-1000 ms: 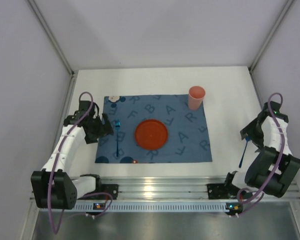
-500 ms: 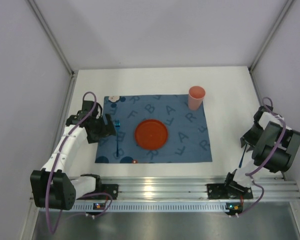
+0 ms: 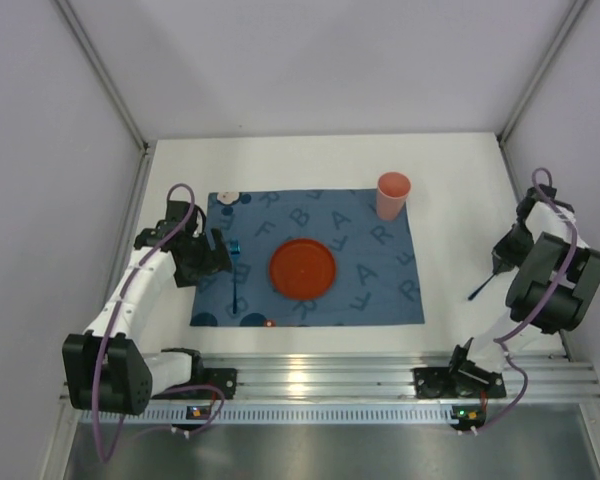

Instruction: Set the dinner table for one person

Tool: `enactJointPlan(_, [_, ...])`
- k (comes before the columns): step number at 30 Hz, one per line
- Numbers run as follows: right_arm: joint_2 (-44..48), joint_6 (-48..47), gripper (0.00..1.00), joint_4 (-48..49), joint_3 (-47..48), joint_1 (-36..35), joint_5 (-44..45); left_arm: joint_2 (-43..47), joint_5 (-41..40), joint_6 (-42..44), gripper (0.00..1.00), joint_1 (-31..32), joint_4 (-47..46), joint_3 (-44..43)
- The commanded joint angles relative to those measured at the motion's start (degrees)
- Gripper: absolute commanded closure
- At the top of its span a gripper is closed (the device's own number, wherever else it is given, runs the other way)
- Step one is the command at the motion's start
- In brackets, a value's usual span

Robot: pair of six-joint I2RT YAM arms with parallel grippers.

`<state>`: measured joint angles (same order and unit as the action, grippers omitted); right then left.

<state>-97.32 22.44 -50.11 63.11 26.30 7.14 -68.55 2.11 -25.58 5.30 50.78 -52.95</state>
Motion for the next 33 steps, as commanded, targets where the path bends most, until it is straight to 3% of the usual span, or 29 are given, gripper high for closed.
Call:
enactJointPlan(1, [7.3, -1.0, 1.00, -3.5, 11.2, -2.7, 0.0, -0.4, 0.6, 0.1, 0.09, 0.1, -1.4, 0.1])
enactJointPlan(5, [12.8, 0.3, 1.00, -11.0, 21.7, -7.6, -1.1, -0.3, 0.6, 0.1, 0.09, 0.3, -1.3, 0.1])
enactJointPlan(10, [20.0, 7.6, 1.00, -14.3, 23.1, -20.2, -3.4, 0.4, -0.1, -0.3, 0.10, 0.7, -1.3, 0.1])
enactJointPlan(13, [22.3, 13.3, 1.00, -14.1, 22.2, -39.1, -2.3, 0.8, -0.4, -0.4, 0.10, 1.1, -1.4, 0.1])
enactJointPlan(16, [21.9, 17.3, 1.00, -12.8, 21.9, -53.2, 1.9, 1.8, -0.7, -0.5, 0.10, 1.9, -1.5, 0.1])
enactJointPlan(19, [18.1, 17.6, 1.00, -10.5, 20.7, -62.5, 3.4, 2.9, -0.9, -0.6, 0.10, 2.3, -1.5, 0.1])
enactJointPlan(23, [11.3, 16.0, 1.00, -6.0, 16.8, -66.3, 3.3, 4.6, -1.0, -0.7, 0.10, 2.3, -1.6, 0.2])
enactJointPlan(33, [-6.6, 10.5, 1.00, 1.0, 16.3, -65.9, 6.8, 6.2, -1.6, -1.0, 0.07, 2.3, -1.3, 0.0])
